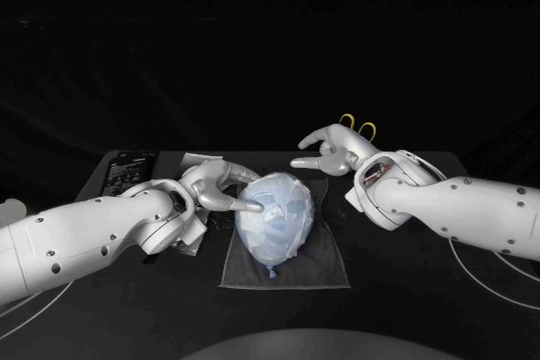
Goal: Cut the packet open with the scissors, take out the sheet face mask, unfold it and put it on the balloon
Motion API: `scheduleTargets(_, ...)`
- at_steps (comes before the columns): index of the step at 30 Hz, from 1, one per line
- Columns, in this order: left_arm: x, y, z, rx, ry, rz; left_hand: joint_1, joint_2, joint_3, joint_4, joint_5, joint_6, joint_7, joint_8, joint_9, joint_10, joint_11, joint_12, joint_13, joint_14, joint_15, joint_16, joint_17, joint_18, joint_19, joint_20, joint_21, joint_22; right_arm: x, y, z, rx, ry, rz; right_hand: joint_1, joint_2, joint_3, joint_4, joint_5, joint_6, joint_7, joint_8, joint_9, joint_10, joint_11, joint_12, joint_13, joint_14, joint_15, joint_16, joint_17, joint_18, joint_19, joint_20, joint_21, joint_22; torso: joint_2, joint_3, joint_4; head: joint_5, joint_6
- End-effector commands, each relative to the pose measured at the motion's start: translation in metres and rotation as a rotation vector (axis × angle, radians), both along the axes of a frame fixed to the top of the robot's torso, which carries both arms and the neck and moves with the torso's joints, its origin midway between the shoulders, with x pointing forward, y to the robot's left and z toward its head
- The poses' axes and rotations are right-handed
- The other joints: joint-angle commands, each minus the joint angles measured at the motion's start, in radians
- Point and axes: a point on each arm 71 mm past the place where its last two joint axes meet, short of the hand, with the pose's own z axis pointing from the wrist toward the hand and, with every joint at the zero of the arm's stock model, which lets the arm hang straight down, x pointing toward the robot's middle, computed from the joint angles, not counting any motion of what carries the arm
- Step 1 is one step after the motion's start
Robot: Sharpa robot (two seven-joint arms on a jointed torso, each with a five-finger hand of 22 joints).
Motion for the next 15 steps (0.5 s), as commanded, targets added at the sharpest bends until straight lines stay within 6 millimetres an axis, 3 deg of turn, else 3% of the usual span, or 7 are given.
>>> scheduleTargets(1,-0.003,-0.003,-0.004,0.004,0.027,-0.03,0.008,0.005,0.006,0.002,-0.005,0.007,0.059,0.002,0.001,0.004,-0.001,-0.003,0.002,0.008,-0.001,-0.003,0.001,-0.004,0.01,-0.001,0.003,-0.001,-0.016,0.004,0.005,0.049,0.001,0.069,-0.011,0.004,-0.021,0.001,-0.006,-0.001,0.003,0.002,-0.002,0.07,0.004,-0.004,0.208,0.113,-0.001,0.004,0.263,0.008,0.081,0.005,0.001,0.244,-0.002,0.0014,-0.0012,-0.003,0.0)
scheduleTargets(7,-0.003,-0.002,-0.004,0.005,0.028,-0.03,0.008,0.005,0.006,0.002,-0.005,0.007,0.059,0.002,0.001,0.004,-0.001,-0.003,0.002,0.008,-0.001,-0.003,0.001,-0.004,0.01,-0.001,0.003,-0.001,-0.034,0.002,0.002,0.073,0.026,0.096,-0.025,-0.008,-0.052,0.0,-0.006,-0.004,0.002,0.003,-0.004,0.067,0.003,-0.006,0.205,0.113,-0.002,0.004,0.263,0.01,0.078,0.005,-0.006,0.242,-0.001,0.0018,-0.0031,-0.007,0.004)
scheduleTargets(15,-0.003,0.0,-0.004,0.006,0.029,-0.026,0.008,0.006,0.007,0.002,-0.005,0.006,0.059,0.002,0.0,0.006,0.0,-0.004,0.002,0.01,0.0,-0.003,0.002,-0.003,0.01,-0.001,0.003,-0.001,-0.044,0.005,-0.01,0.087,0.071,0.101,-0.032,-0.016,-0.074,0.0,-0.006,-0.008,0.003,0.001,-0.005,0.064,0.004,-0.009,0.202,0.113,-0.001,0.004,0.263,0.012,0.075,0.006,-0.013,0.239,0.001,0.0012,0.0014,-0.007,0.005)
